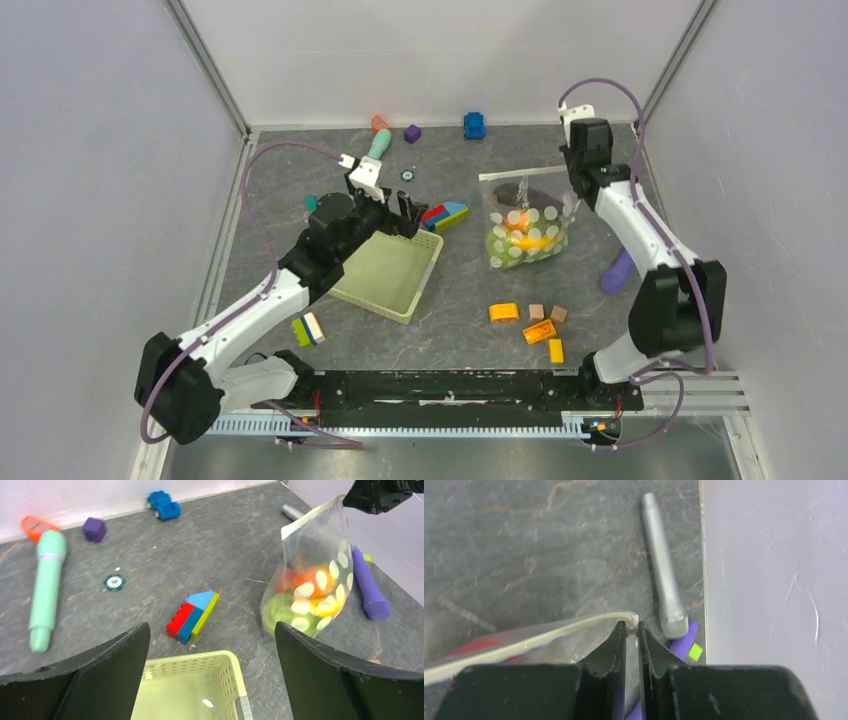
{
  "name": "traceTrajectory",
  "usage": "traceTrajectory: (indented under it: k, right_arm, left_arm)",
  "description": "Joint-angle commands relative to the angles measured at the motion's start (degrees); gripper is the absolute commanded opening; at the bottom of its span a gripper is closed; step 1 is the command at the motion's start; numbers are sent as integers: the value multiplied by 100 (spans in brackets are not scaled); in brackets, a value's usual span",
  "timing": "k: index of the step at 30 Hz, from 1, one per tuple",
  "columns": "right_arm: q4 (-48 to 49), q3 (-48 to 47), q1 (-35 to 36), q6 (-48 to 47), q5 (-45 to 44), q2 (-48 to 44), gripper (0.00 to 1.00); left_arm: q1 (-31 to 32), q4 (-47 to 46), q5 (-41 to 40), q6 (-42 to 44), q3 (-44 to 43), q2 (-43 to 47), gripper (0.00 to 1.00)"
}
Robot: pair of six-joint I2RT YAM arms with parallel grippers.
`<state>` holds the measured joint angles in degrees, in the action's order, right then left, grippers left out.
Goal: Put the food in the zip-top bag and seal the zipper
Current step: Place the zipper food storage bag at the center of the board.
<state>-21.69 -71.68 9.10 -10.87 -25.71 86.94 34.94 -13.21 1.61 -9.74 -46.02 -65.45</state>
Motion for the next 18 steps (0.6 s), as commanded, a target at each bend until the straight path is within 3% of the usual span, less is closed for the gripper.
traceTrajectory:
  k: [1, 8, 12, 16, 18]
  right_arm:
    - [386, -1163, -522, 50, 333, 867, 0]
    - [-192, -2991, -1178, 518, -44, 2607, 0]
    - [-197, -3395, -1318, 679, -47, 3140, 0]
    - [-126, -3545, -1397, 776, -65, 3468, 6]
    - [-95, -3569, -1436, 759, -33, 3557, 15]
  left_arm:
    - [-22, 674, -1107, -625, 208, 645, 100]
    - [-22, 1289, -1789, -1055, 615, 1583, 100]
    - [-22, 1950, -2143, -1225, 595, 1841, 100]
    - [-22, 2512, -2441, -1339, 595, 2040, 100]
    - [-19, 2773, -2598, -1404, 611, 2158, 100]
